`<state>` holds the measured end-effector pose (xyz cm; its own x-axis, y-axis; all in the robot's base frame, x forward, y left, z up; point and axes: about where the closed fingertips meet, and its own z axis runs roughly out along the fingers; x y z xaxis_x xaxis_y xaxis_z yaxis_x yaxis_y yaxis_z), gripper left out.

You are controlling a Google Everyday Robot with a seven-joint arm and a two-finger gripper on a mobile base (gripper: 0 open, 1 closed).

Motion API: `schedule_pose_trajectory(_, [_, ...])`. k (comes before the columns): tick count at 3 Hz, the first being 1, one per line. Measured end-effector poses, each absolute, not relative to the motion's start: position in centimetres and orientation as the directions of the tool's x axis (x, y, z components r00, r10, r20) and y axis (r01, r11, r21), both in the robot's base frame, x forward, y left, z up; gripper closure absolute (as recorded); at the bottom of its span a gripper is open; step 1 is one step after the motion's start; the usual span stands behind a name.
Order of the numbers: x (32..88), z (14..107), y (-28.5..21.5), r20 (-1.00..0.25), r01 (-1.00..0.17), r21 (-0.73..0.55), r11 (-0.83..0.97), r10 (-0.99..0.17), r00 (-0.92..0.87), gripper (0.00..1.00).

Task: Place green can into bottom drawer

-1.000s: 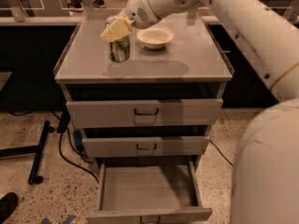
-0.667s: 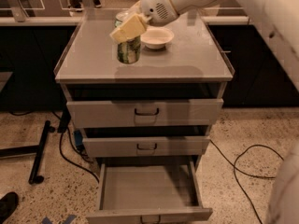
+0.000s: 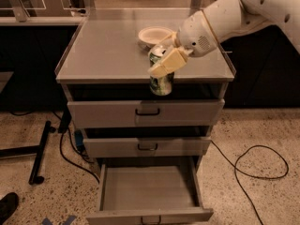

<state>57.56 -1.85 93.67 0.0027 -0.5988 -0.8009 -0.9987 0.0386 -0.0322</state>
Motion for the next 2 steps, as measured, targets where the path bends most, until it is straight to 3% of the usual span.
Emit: schedule_pose_trajectory(2, [57.4, 80.3, -5.7, -0.73, -0.998, -0.001, 0.063, -0.682, -0.042, 1.0])
